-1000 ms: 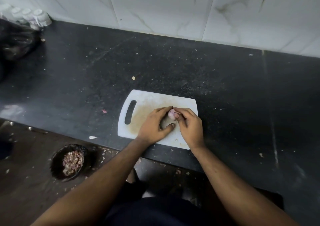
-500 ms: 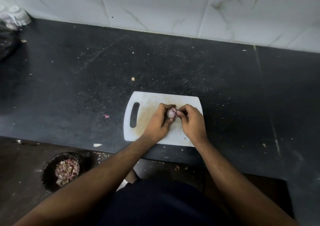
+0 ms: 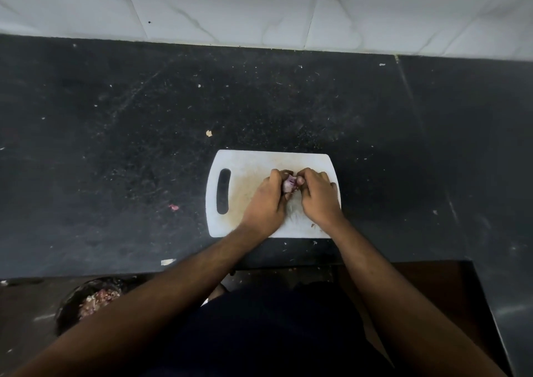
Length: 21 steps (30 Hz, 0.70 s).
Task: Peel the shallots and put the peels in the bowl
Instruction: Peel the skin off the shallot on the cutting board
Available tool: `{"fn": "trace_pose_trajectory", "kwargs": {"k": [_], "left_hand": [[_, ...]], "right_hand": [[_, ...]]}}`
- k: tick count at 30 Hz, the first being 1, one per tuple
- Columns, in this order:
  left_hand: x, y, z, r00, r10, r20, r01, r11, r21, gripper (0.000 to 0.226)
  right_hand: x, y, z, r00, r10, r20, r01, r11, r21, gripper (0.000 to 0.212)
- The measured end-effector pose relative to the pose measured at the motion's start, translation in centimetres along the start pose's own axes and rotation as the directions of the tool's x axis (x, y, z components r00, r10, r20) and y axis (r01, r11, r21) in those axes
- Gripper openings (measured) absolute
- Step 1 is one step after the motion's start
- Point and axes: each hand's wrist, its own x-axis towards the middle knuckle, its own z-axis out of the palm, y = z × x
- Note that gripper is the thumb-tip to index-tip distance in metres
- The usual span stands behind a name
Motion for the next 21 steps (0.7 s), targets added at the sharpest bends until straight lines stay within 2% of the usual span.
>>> {"fn": "trace_pose_trajectory", "kwargs": {"k": [6, 9, 11, 15, 19, 21], "left_hand": [[0.1, 0.2, -0.2, 0.999, -0.015, -0.031, 0.015, 1.000, 0.004, 0.026], [-0.1, 0.5, -0.4, 1.000, -0.016, -0.008, 0.017, 0.999, 0.028, 0.031], [-0.2, 0.5, -0.6, 0.999, -0.026, 0.020, 0.025, 0.998, 0.050, 0.036], [-0.2, 0.7, -0.5, 0.993, -0.116, -0.010, 0.117, 0.993, 0.019, 0.030], [-0.5, 1.1, -0.4, 0.990, -0.140, -0.033, 0.141, 0.990, 0.010, 0.033], [-0.7, 1.2, -0.1, 0.989, -0.132, -0.059, 0.133, 0.991, 0.010, 0.036]], "right_hand": [[1.8, 0.4, -1.3, 0.979, 0.065, 0.195, -0.098, 0.981, 0.170, 0.020], [2.1, 0.5, -1.9, 0.957, 0.124, 0.263, -0.220, 0.900, 0.376, 0.027], [2.3, 0.4, -2.1, 0.959, 0.146, 0.243, -0.243, 0.865, 0.439, 0.031], [2.0, 0.9, -1.6, 0.992, 0.089, 0.084, -0.114, 0.924, 0.364, 0.025], [1.4, 2.5, -0.9, 0.997, -0.042, -0.063, 0.067, 0.876, 0.478, 0.017], [1.0, 3.3, -0.8, 0.980, -0.175, -0.094, 0.198, 0.876, 0.440, 0.031]]}}
